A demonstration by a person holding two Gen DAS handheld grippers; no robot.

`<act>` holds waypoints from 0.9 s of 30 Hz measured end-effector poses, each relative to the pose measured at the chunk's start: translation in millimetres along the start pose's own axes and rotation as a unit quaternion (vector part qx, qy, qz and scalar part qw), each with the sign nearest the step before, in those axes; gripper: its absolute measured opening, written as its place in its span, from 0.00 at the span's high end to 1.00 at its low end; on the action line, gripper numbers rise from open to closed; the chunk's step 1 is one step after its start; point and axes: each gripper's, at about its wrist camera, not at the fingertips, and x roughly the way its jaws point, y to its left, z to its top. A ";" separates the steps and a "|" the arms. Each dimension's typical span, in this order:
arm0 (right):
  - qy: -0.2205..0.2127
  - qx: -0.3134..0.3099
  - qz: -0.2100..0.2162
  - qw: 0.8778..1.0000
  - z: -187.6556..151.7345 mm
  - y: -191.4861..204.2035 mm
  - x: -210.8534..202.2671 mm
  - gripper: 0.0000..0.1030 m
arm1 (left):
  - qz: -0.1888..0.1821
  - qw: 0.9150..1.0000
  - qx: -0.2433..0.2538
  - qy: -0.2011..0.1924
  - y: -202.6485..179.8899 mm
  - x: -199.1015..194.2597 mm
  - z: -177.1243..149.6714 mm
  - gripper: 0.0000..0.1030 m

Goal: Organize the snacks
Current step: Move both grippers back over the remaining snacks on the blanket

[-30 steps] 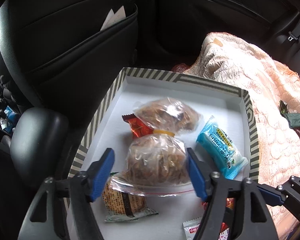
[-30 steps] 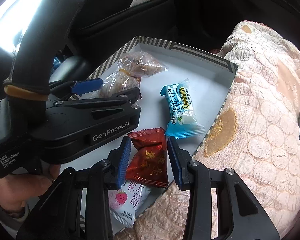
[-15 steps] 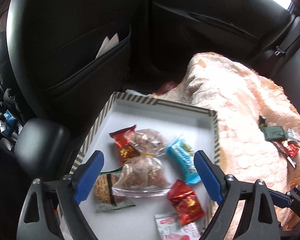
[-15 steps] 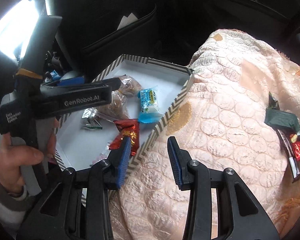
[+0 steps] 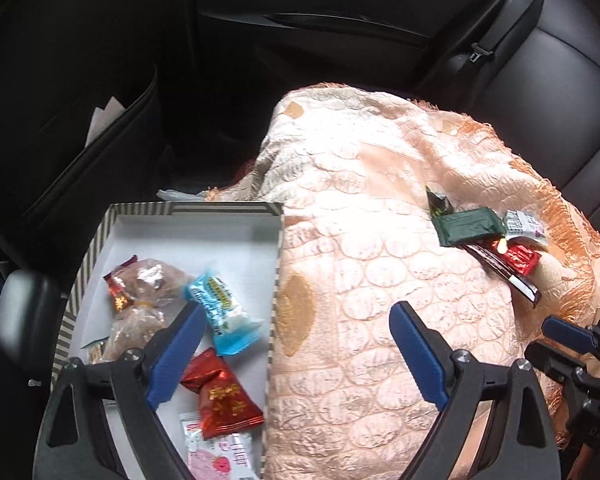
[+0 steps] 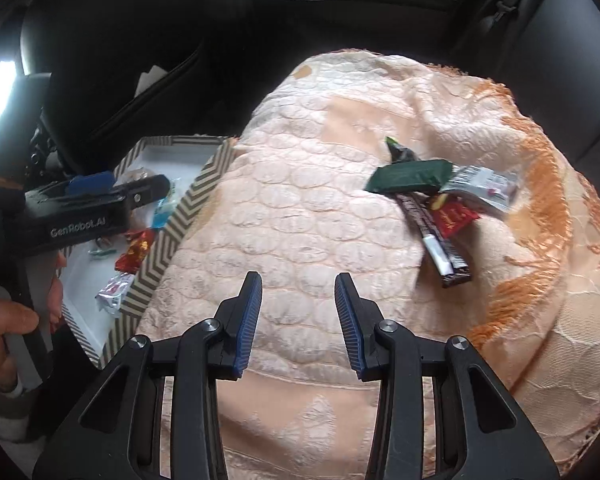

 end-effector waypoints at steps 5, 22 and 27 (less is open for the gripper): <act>-0.010 0.045 -0.020 0.999 3.1 -38.1 -11.2 0.64 | -0.012 1.000 0.015 0.012 -32.0 11.1 7.7 0.08; -0.018 0.107 0.006 0.994 -5.2 -82.8 -20.8 0.64 | -0.217 0.948 0.231 0.029 -138.5 88.2 71.1 0.09; -0.010 0.109 0.008 0.994 -5.3 -88.4 -15.3 0.64 | -0.258 0.918 0.295 0.063 -161.1 116.3 75.7 0.09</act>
